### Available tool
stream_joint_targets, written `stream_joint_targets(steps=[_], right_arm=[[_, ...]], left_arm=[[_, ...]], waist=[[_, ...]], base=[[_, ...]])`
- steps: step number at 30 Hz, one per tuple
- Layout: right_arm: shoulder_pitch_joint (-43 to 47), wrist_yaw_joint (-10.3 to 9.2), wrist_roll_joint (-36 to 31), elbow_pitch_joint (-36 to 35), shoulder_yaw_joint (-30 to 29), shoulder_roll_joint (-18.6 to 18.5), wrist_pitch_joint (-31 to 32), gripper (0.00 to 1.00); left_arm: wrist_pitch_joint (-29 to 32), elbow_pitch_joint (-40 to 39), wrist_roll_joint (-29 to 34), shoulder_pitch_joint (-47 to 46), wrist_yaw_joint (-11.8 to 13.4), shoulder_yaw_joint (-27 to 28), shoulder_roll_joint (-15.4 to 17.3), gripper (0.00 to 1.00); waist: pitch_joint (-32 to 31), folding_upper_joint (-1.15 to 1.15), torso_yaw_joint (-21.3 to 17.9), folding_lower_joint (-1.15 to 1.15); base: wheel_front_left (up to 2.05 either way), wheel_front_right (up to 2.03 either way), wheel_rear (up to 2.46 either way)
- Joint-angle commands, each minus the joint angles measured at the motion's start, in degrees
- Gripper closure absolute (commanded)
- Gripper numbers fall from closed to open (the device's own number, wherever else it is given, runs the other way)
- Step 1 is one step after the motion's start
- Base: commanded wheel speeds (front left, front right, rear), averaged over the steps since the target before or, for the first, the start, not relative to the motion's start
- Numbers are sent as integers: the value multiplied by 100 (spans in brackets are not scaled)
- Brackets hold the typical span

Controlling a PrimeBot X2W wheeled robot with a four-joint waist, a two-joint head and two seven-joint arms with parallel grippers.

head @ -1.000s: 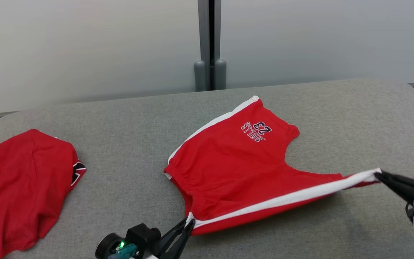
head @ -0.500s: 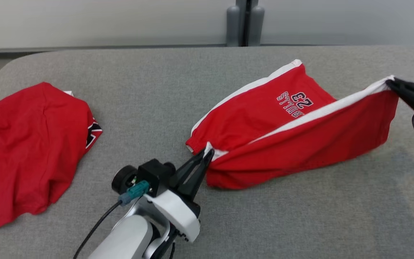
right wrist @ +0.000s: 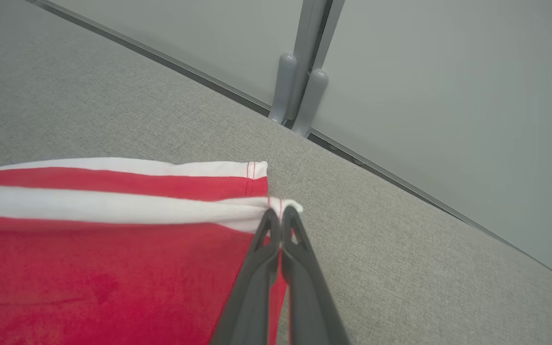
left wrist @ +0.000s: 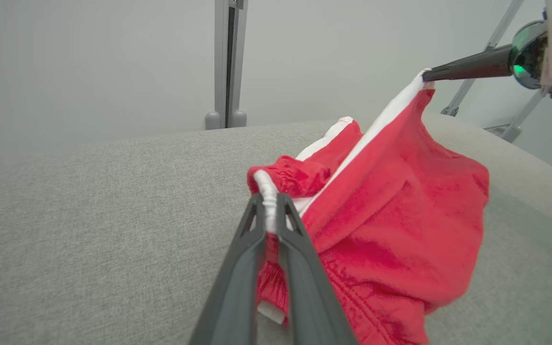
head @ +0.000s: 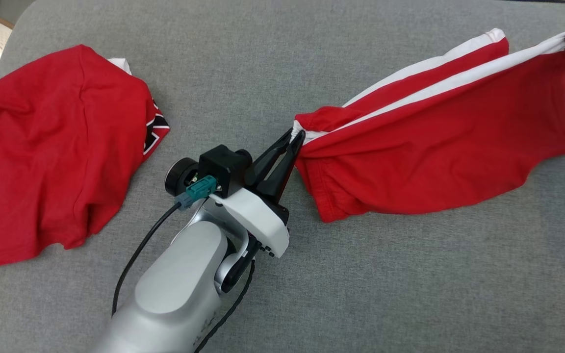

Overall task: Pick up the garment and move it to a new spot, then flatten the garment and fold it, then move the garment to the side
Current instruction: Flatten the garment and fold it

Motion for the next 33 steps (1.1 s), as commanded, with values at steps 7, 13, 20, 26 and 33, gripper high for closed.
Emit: stream_joint_targets(steps=[7, 13, 20, 26, 33], right_arm=[[-521, -12, -203, 542, 408, 228, -130, 100], [-760, -12, -234, 855, 657, 330, -338, 100], [-965, -12, -220, 1085, 877, 397, -608, 100], [-1156, -12, -237, 1435, 1064, 439, -848, 100], [-1255, -12, -190, 1843, 1116, 577, -1172, 0]], left_arm=[[-234, 481, -338, -542, 19, -273, -30, 100], [-331, 568, -701, -793, 160, -690, -27, 0], [-367, 599, -987, -979, 345, -909, -30, 0], [-375, 359, -1125, -1045, 486, -947, -30, 0], [-377, 213, -1071, -1009, 549, -869, -30, 0]], waist=[[469, 0, 266, 0], [629, 0, 370, 0], [701, 0, 449, 0], [786, 0, 554, 0], [811, 0, 577, 0]], base=[[0, 0, 0], [0, 0, 0], [0, 0, 0], [0, 0, 0], [0, 0, 0]])
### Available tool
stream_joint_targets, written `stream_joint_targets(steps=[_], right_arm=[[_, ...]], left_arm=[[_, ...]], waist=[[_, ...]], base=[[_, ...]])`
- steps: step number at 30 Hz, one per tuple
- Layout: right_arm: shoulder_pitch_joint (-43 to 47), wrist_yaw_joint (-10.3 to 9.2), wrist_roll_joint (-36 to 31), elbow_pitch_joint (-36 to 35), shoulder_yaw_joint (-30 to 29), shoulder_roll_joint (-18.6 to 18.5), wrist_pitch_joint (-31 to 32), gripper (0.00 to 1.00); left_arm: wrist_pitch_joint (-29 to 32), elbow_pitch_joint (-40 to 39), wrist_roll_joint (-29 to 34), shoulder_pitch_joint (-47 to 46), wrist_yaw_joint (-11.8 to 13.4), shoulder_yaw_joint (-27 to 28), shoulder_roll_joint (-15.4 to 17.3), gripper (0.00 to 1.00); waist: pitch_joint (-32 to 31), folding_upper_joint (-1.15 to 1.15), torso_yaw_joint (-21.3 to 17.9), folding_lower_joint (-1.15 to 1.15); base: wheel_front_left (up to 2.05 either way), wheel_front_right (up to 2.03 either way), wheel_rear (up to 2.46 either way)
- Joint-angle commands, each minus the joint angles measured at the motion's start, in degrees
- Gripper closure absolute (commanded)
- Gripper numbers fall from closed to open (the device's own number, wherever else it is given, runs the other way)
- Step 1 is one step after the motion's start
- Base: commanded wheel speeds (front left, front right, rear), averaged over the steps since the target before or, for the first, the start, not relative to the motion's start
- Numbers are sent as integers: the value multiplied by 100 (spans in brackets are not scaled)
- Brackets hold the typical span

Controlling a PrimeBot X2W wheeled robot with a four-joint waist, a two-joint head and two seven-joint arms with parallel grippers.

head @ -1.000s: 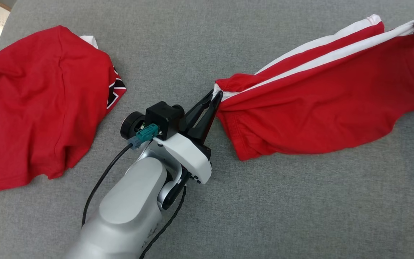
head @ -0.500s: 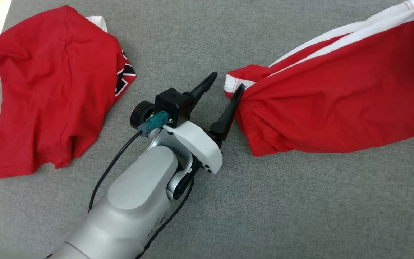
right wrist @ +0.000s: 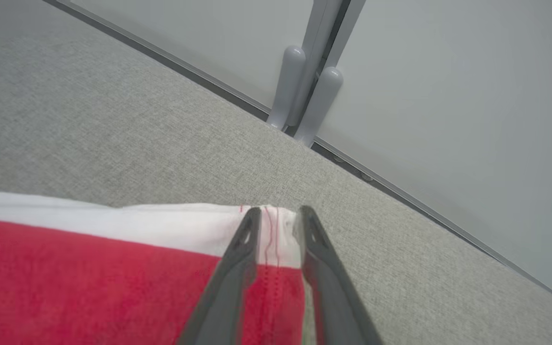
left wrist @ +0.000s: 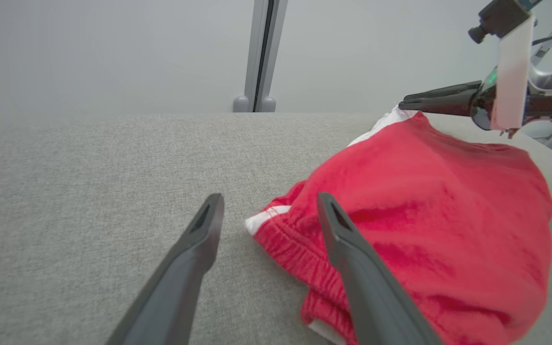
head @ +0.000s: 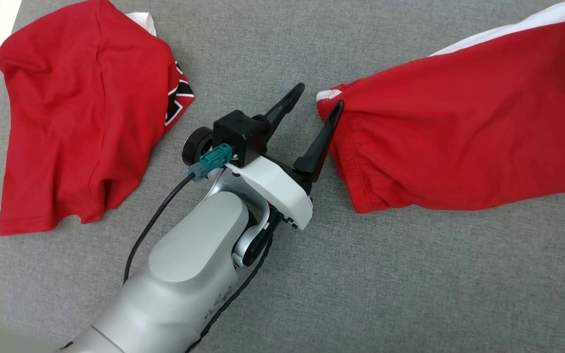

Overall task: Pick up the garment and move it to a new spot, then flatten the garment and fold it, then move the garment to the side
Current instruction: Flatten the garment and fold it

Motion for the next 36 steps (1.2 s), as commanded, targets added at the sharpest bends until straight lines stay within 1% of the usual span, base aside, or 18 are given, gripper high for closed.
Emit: stream_joint_targets(steps=[1, 4, 7, 10, 12, 13, 14, 16, 17, 19, 21, 22, 26, 29, 32, 36], right_arm=[[-33, -12, 34, 83, -20, 79, -171, 0], [138, -12, 128, 180, -69, 192, -524, 0], [500, -12, 243, 133, -76, 397, -1045, 0], [827, -12, 353, 43, -73, 508, -1554, 0], [1040, -12, 433, 49, -148, 604, -1937, 0], [1228, -12, 513, 34, -259, 767, -2267, 0], [1403, -12, 578, -36, -398, 890, -2443, 0], [1554, -12, 534, -93, -587, 984, -2528, 0], [1619, -12, 433, -130, -738, 1045, -2550, 0], [1811, -12, 50, -400, -1257, 1177, -2557, 0], [2291, -10, -395, -680, -1833, 1336, -2553, 0], [2291, -10, -395, -680, -1833, 1336, -2553, 0], [3281, -10, -1360, -1337, -3139, 1698, -2556, 0], [4150, -10, -2013, -1825, -3943, 2029, -2556, 0], [4876, -10, -2564, -2279, -4511, 2368, -2548, 0], [5750, -11, -3016, -2681, -5143, 2819, -2546, 0]], left_arm=[[-26, -14, 37, -43, 33, 48, 22, 0], [-26, 26, 123, 50, 52, 125, 23, 0], [-25, 111, 209, 213, 55, 269, 26, 0], [-18, 186, 320, 380, 60, 506, 24, 0], [-16, 212, 398, 531, 63, 688, 53, 0], [-16, 190, 472, 687, 83, 909, 105, 0], [-16, 148, 530, 854, 109, 1131, 153, 0], [-15, 17, 603, 1025, 124, 1366, 169, 0], [-15, -18, 660, 1151, 110, 1431, 184, 0], [-16, -79, 764, 1346, 104, 1555, 219, 0], [-16, -177, 870, 1492, 130, 1723, 255, 0], [-16, -177, 870, 1492, 130, 1723, 255, 0], [-15, -642, 1368, 1912, 209, 2056, 271, 0], [-16, -935, 1736, 2261, 259, 2263, 249, 0], [-15, -1110, 1936, 2695, 301, 2502, 188, 0], [-15, -1321, 2151, 3236, 320, 2861, 114, 0]], waist=[[-28, 0, -25, 0], [-153, 0, -105, 0], [-438, 0, -247, 0], [-768, 0, -443, 0], [-992, 0, -577, 0], [-1211, 0, -708, 0], [-1402, 0, -845, 0], [-1567, 0, -978, 0], [-1634, 0, -1047, 0], [-1750, 0, -1173, 0], [-1873, 0, -1286, 0], [-1873, 0, -1286, 0], [-2103, 0, -1454, 0], [-2270, 0, -1562, 0], [-2437, 0, -1671, 0], [-2659, 0, -1802, 0]], base=[[0, 0, 0], [0, 0, 0], [0, 0, 0], [0, 0, 0], [0, 0, 0], [0, 0, 0], [0, 0, 0], [0, 0, 0], [0, 0, 0], [0, 0, 0], [0, 0, 0], [0, 0, 0], [0, 0, 0], [0, 0, 0], [0, 0, 0], [0, 0, 0]])
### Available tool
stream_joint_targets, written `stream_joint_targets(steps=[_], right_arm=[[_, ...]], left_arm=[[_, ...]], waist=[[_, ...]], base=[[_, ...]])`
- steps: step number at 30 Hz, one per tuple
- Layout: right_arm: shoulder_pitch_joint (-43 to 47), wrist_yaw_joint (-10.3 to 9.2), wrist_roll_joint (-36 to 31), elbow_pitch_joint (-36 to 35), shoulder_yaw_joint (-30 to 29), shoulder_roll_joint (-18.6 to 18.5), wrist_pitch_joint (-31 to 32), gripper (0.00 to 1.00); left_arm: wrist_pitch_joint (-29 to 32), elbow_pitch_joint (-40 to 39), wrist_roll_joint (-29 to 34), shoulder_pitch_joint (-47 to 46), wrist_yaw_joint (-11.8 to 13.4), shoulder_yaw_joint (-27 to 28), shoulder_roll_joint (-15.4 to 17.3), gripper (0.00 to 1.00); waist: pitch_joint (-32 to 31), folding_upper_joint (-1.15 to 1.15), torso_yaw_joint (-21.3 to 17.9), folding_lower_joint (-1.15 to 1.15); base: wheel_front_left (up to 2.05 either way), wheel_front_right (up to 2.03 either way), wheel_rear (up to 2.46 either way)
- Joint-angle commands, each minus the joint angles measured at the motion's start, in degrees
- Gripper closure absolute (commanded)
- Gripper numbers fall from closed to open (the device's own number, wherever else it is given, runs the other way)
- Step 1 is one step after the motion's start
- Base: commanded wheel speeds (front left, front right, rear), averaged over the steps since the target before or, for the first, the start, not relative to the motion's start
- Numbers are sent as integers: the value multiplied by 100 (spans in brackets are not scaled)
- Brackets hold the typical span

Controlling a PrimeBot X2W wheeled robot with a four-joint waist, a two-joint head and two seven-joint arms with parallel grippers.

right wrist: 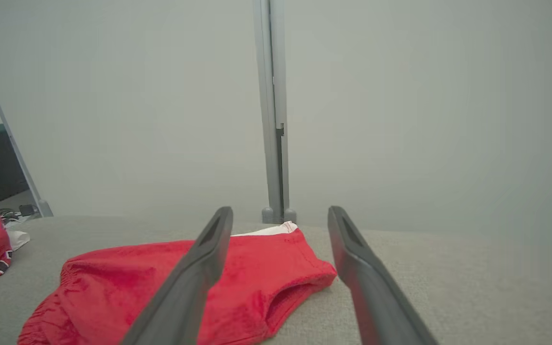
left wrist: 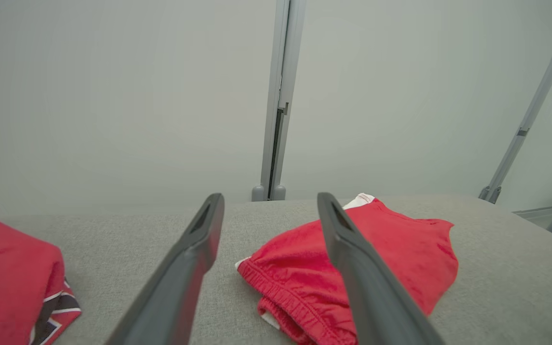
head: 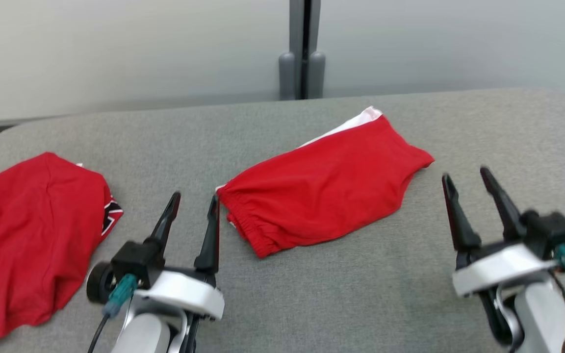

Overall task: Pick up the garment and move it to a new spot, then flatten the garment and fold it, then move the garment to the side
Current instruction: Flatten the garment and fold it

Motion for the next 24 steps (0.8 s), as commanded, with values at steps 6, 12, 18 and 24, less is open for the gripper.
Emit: stream_joint_targets(steps=[6, 12, 18, 24], right_arm=[[1012, -10, -612, -517, -518, 426, -6, 0], [1560, -9, -834, -816, -926, 709, -6, 0], [1762, -9, -916, -894, -1008, 842, -7, 0], [1853, -9, -903, -877, -1016, 929, -7, 0]], left_arm=[[0, -337, 280, 830, 55, 497, -63, 0], [0, -522, 665, 1392, 48, 524, -87, 0], [0, -561, 505, 1649, 216, 368, -86, 0], [0, -509, 442, 1616, 265, 296, -84, 0]], waist=[[-364, 0, -238, 0], [-452, 0, -264, 0], [-507, 0, -230, 0], [-530, 0, -180, 0]], base=[[0, 0, 0], [0, 0, 0], [0, 0, 0], [0, 0, 0]])
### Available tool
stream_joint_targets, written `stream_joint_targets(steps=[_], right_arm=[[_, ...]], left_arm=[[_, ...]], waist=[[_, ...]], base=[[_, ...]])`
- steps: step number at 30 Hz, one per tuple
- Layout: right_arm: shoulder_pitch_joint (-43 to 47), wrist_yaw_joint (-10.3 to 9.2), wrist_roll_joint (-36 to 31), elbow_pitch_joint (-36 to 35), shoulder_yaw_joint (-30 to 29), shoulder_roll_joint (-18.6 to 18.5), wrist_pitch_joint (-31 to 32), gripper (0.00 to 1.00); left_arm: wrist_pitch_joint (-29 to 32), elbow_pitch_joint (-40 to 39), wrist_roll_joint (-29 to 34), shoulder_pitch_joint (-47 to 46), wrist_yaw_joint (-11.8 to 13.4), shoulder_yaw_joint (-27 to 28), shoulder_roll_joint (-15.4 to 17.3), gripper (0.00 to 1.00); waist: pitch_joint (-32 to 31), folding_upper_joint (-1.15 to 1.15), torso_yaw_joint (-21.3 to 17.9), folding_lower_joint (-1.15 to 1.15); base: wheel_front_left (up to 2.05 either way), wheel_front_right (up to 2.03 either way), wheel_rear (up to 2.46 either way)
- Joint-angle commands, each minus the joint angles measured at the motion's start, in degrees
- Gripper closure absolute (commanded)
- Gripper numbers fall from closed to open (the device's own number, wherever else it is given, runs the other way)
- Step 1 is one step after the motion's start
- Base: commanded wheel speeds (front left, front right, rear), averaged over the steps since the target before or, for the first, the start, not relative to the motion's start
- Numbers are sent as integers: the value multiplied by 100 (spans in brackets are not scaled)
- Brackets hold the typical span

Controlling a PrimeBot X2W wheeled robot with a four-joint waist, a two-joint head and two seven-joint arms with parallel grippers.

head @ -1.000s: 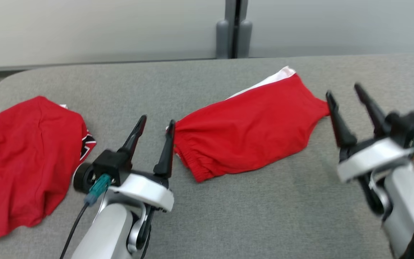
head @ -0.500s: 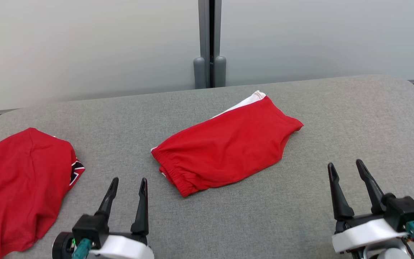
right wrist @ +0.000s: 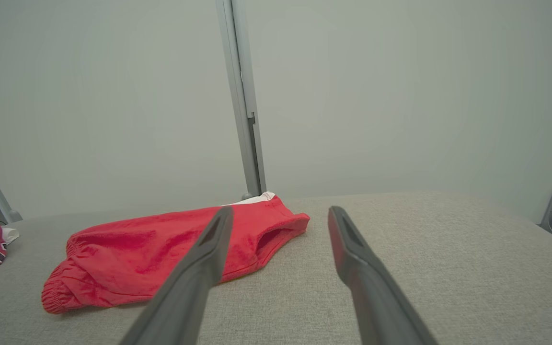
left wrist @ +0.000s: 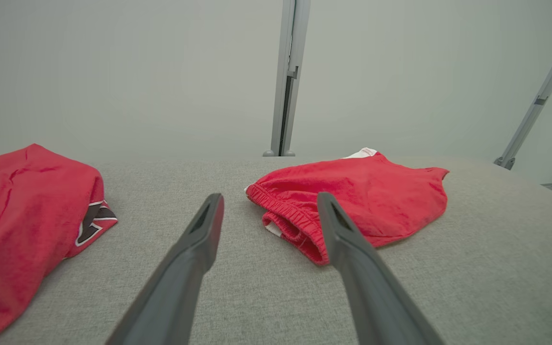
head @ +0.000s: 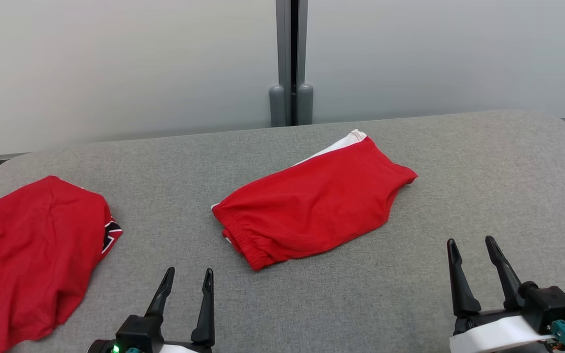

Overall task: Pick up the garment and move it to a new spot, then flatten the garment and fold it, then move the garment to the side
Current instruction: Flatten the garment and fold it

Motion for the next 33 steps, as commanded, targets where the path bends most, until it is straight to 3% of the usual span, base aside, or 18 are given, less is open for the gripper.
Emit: stream_joint_targets(steps=[1, 8, 10, 15, 21, 33], right_arm=[[84, -8, -1, 2, 6, 16, -7, 0], [-41, -6, 425, 453, 35, 68, 48, 0], [-265, -6, 869, 662, -46, 74, 196, 0], [-1013, -5, 2064, 1198, -345, 114, 943, 0], [-1972, -5, 2973, 2010, -1038, 68, 1864, 0], [-3007, -3, 3062, 3329, -1835, -242, 2366, 0]], left_arm=[[0, 9, -25, -35, 24, -10, 23, 0], [0, 87, -51, -113, -22, -122, 22, 0], [-1, 80, -59, -175, -23, -172, 21, 0], [-1, 104, -122, -439, -9, -373, 22, 0], [-1, 120, -514, -752, 4, -641, 21, 0], [0, 83, -685, -1034, 114, -1035, 23, 0]], waist=[[4, 0, 22, 0], [99, 0, 168, 0], [227, 0, 241, 0], [665, 0, 607, 0], [1160, 0, 1163, 0], [1515, 0, 1823, 0]], base=[[0, 0, 0], [0, 0, 0], [0, 0, 0], [0, 0, 0], [0, 0, 0], [0, 0, 0]])
